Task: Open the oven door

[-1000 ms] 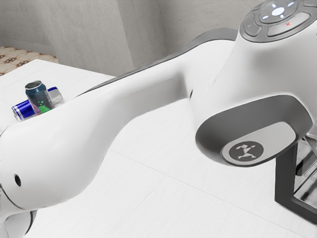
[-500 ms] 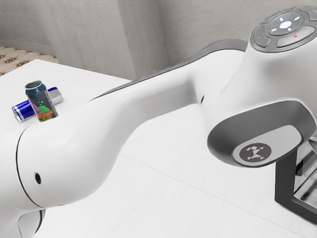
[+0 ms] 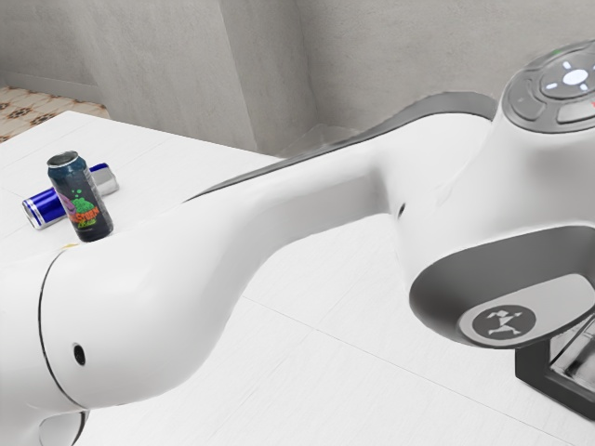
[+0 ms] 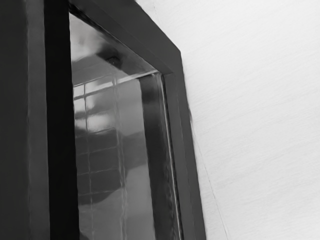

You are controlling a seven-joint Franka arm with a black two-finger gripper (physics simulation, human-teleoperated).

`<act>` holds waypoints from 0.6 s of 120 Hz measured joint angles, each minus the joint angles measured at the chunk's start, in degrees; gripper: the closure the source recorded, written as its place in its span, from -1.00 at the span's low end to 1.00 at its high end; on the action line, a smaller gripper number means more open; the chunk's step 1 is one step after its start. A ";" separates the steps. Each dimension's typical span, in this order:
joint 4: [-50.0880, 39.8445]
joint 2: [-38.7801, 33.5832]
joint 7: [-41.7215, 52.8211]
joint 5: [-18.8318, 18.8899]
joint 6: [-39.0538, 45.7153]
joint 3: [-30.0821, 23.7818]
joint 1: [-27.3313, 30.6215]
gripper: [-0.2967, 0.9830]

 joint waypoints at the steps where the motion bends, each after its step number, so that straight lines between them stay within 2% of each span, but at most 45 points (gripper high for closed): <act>1: 0.00 -0.01 -0.01 0.00 -0.02 0.22 -0.42 -0.48; 11: -0.52 -0.12 -0.46 0.86 -0.58 1.39 -5.94 -0.44; 13: -0.70 -0.14 -0.72 1.69 -1.17 1.52 -8.81 -0.39; 15: -0.79 -0.31 -1.07 2.95 -2.21 1.63 -13.03 -0.26; 18: -0.59 -1.49 -1.74 5.25 -4.47 1.71 -19.99 -0.29; 23: 0.81 -10.05 -2.92 10.28 -9.91 1.74 -29.86 -0.34; 27: 2.00 -18.85 -3.79 14.07 -14.44 2.52 -33.16 -0.37; 34: 4.12 -31.45 -4.84 17.95 -21.04 11.29 -31.52 -0.41; 36: 5.55 -33.23 -5.13 17.64 -22.77 15.71 -32.84 -0.42; 39: 7.42 -34.72 -5.63 14.86 -25.13 25.66 -35.08 -0.43; 41: 8.26 -35.01 -6.02 12.52 -26.55 31.97 -31.88 -0.43; 43: 8.86 -34.61 -6.48 9.81 -27.89 37.80 -25.52 -0.44; 47: 9.62 -31.81 -7.76 2.87 -30.31 47.13 -8.31 -0.45; 54: 10.19 -25.90 -10.71 -8.04 -33.93 54.41 23.75 -0.47; 58: 9.59 -23.59 -12.46 -12.51 -35.51 56.40 35.43 -0.48; 60: 8.80 -22.44 -13.30 -14.31 -36.15 57.04 37.52 -0.48; 62: 7.90 -21.46 -14.11 -15.82 -36.65 57.47 37.09 -0.49; 72: 4.79 -19.31 -17.66 -21.09 -38.21 57.93 24.66 -0.49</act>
